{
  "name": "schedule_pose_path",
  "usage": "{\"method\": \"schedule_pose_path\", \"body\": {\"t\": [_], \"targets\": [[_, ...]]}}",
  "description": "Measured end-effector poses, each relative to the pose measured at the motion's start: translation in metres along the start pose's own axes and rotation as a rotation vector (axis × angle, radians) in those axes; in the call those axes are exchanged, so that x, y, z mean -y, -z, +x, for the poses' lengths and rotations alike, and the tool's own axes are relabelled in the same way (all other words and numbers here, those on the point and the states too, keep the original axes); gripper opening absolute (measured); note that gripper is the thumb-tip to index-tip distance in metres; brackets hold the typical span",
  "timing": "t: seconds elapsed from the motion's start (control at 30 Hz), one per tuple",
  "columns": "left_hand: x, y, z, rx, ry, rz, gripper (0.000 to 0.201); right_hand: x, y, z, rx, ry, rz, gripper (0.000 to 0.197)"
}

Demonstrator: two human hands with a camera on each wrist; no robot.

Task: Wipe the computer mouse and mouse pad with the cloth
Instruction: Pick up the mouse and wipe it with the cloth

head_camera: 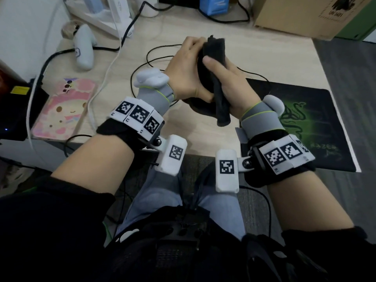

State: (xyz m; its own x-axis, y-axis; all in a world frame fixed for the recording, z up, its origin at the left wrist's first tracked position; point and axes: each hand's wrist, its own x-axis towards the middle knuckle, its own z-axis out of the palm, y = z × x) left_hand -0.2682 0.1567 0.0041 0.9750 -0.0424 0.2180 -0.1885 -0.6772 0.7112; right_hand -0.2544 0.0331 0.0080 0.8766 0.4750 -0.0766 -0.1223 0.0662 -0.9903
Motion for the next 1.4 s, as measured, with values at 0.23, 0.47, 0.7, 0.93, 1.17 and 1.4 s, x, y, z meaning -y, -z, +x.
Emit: {"method": "schedule_pose_path", "body": {"t": [0.23, 0.47, 0.7, 0.93, 1.17, 1.4], "targets": [[-0.01, -0.012, -0.004, 0.085, -0.094, 0.073, 0.115, 0.024, 0.001, 0.009, -0.271, -0.171, -0.326, 0.031], [-0.004, -0.001, -0.001, 0.008, -0.032, -0.017, 0.111, 0.011, 0.001, 0.008, -0.057, -0.049, -0.161, 0.032], [-0.006, -0.007, -0.005, 0.057, -0.089, -0.012, 0.11, 0.015, 0.0, 0.0, -0.132, -0.125, -0.151, 0.029], [-0.011, -0.008, -0.015, -0.028, -0.18, -0.018, 0.118, 0.022, -0.004, 0.007, -0.178, -0.241, 0.25, 0.046], [-0.01, -0.005, -0.016, -0.086, -0.182, -0.08, 0.106, 0.011, -0.003, -0.01, -0.008, -0.218, 0.406, 0.035], [-0.014, -0.002, -0.015, -0.049, -0.231, -0.057, 0.116, 0.021, -0.003, 0.0, -0.085, -0.19, 0.085, 0.038]]}}
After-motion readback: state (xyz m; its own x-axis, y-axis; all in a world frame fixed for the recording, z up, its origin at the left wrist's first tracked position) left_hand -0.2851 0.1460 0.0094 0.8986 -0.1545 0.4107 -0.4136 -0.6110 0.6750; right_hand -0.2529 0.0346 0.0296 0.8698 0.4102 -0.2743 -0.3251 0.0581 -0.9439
